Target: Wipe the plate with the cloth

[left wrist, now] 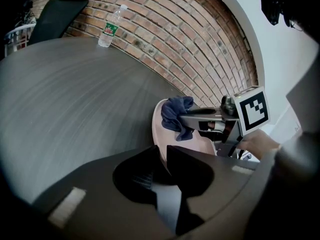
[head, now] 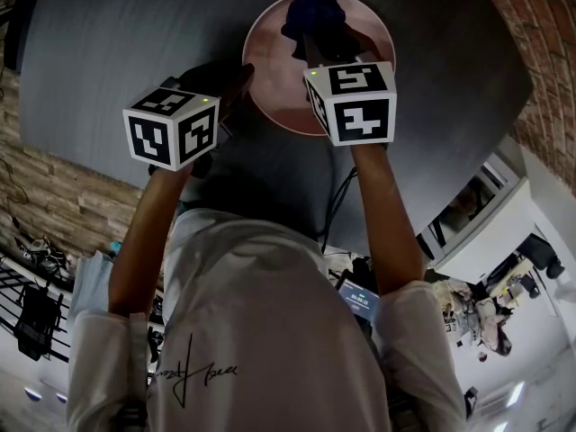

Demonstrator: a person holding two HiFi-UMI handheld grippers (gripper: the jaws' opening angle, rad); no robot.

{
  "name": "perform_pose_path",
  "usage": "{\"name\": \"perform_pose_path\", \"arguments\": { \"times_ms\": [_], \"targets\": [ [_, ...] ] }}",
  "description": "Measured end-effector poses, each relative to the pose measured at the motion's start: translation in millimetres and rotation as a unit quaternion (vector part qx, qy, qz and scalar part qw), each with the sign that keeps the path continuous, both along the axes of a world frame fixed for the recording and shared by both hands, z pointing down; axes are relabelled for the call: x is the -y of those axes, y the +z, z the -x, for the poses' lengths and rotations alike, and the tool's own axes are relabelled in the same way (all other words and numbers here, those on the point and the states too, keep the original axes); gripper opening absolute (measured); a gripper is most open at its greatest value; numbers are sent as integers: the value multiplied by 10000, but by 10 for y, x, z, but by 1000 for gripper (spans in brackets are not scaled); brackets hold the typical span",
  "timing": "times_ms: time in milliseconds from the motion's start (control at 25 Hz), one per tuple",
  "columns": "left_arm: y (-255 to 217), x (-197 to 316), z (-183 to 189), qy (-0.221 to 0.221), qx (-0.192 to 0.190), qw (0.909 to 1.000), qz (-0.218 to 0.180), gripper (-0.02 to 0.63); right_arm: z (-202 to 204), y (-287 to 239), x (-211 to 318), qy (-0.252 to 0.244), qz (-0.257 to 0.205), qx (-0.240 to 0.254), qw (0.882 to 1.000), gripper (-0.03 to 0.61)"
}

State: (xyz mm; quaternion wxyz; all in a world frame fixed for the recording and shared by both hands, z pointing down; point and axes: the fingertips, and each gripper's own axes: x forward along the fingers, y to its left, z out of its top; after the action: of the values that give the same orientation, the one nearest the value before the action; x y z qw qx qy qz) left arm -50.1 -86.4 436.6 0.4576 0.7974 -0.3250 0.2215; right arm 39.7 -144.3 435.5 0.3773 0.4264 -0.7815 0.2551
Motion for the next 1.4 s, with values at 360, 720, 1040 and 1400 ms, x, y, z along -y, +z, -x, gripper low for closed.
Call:
{"name": "perform_pose_path", "arguments": {
  "times_ms": [360,720,1040,1400],
  "targets": [
    [0,0,5,-20,-16,10000,11,75,126,1,-46,-141,18,71,9999,60],
    [-4,4,5,-33,-31,10000,21,75,241,-1,-109,-261,52,153,9995,60],
    [7,5,-9,-47,-49,10000,29,75,313,10,-176,-390,88,255,9989,60],
    [-2,2,-8,-86,-90,9999,30,74,383,-2,-258,-482,139,354,9981,60]
  ]
}}
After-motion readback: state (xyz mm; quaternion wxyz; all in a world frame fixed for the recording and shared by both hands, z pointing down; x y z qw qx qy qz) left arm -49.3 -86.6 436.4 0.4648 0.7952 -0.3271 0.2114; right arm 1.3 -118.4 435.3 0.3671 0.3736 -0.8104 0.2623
